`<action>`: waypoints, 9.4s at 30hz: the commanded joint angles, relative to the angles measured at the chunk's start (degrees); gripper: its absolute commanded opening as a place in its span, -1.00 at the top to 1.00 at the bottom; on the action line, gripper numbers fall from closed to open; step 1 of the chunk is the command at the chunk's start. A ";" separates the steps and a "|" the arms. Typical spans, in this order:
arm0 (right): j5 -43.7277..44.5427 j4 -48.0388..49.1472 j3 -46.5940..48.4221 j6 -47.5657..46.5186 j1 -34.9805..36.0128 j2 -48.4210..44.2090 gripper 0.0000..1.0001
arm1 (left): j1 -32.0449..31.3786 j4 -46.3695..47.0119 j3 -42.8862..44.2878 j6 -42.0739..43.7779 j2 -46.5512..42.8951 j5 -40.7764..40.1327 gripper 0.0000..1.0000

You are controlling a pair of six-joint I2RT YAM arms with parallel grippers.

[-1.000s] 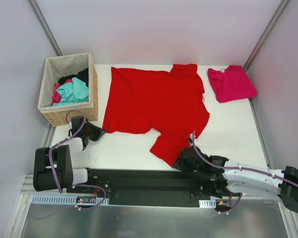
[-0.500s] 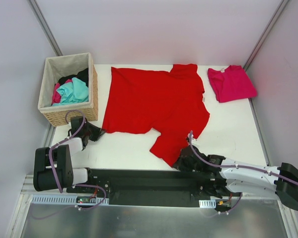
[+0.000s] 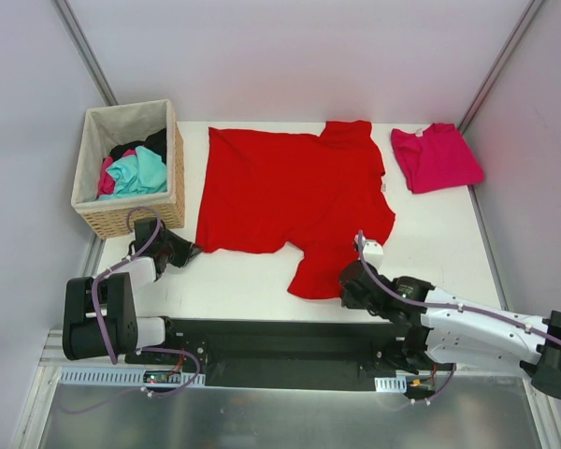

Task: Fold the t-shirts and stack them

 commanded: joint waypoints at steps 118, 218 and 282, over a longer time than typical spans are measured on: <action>-16.21 -28.83 32.56 -34.40 -54.78 -27.31 0.99 | -14.12 -48.69 14.75 2.93 -48.19 -5.99 1.00; -34.76 -1.77 34.21 -35.45 -47.57 8.00 0.99 | -14.03 -47.48 25.30 11.90 -23.69 -20.23 1.00; -22.64 13.43 24.77 -35.63 -36.16 17.27 -0.99 | -18.41 -22.68 21.27 10.75 -12.87 -8.62 -0.96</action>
